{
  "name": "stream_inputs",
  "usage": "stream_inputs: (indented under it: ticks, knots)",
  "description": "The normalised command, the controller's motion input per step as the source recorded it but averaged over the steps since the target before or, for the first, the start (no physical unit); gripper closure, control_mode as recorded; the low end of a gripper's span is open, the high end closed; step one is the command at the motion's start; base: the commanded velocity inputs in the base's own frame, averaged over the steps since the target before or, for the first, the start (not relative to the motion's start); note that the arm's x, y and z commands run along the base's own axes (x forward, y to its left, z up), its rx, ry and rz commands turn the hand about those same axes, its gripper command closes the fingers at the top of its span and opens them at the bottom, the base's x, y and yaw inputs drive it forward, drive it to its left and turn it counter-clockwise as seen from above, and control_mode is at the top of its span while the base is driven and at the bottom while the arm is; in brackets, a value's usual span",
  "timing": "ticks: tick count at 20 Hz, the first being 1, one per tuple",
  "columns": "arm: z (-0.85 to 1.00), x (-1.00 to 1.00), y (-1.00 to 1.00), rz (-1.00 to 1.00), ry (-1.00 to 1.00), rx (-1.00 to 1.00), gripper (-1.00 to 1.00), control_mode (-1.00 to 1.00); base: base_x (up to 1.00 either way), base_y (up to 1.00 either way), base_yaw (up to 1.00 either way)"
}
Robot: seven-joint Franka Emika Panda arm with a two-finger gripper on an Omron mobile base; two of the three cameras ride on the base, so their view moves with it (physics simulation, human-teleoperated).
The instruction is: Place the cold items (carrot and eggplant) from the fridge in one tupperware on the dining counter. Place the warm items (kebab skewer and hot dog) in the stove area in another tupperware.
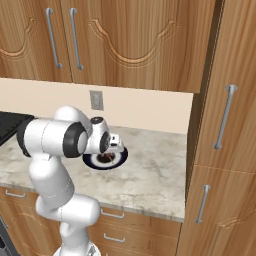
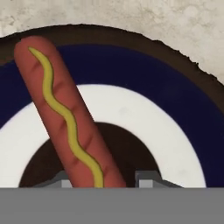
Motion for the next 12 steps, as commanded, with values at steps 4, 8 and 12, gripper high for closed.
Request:
stream_inputs:
  ticks: [4,8,12]
  knots:
    - [0.36,-0.61,-0.03,0.0,-0.26,0.0,1.0,-1.0,0.0,0.0,0.0]
    - [0.51,-0.89,-0.05,0.0,-0.16,0.01,1.0,-1.0,0.0,0.0,0.0]
    - [0.73,-0.88,0.0,0.12,-0.1,0.0,1.0,-1.0,0.0,0.0,0.0]
